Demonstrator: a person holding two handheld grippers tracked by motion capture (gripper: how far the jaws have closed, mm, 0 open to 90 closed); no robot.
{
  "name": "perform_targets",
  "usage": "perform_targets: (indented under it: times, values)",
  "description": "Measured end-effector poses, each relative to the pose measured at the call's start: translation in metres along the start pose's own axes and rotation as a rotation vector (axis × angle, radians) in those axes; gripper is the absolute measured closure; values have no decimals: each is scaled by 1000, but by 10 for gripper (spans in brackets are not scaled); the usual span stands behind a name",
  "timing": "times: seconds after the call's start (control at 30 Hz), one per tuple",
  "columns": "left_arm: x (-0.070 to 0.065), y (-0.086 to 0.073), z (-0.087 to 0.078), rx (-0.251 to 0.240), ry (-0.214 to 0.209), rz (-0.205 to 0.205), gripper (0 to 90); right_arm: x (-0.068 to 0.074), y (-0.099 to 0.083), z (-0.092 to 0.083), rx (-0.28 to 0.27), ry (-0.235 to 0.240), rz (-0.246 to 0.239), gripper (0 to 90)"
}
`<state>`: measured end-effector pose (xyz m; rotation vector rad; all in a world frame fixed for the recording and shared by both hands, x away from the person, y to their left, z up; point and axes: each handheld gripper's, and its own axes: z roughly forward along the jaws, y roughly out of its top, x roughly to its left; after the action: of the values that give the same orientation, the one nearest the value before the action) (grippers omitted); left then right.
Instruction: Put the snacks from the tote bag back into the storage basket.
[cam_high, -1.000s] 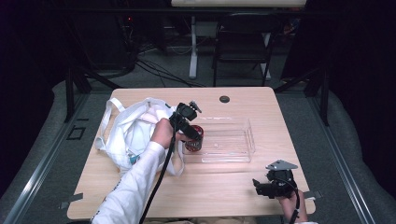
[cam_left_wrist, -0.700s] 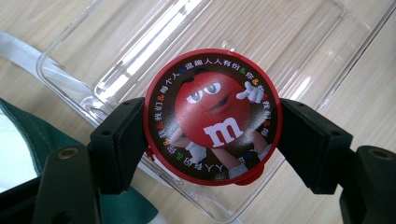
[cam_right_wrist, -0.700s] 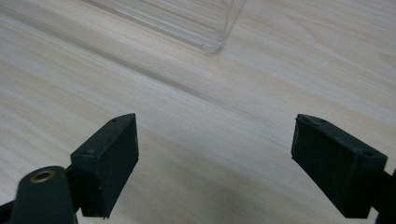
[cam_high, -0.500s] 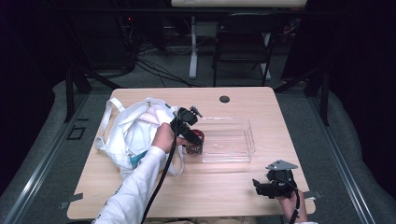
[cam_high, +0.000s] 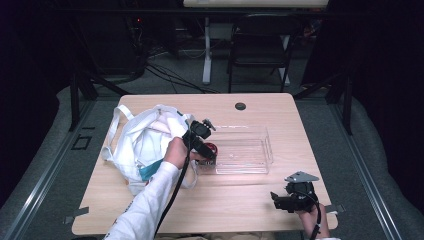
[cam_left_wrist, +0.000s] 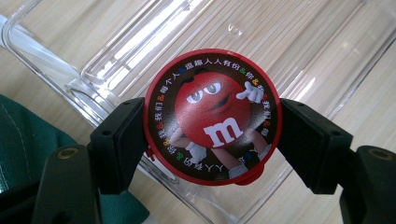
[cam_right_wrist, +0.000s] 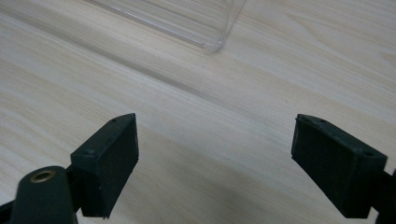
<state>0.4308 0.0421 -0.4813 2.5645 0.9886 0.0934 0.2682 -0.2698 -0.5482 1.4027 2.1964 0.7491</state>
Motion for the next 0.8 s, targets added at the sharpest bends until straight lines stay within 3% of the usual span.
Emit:
perform_targets:
  times: [0.23, 0.8]
  values:
    - [-2, -2, 2, -8, 12, -10, 271, 0, 0, 0, 0, 1, -1, 144]
    - [-9, -5, 6, 13, 24, 15, 262, 0, 0, -1, 3, 5, -6, 144]
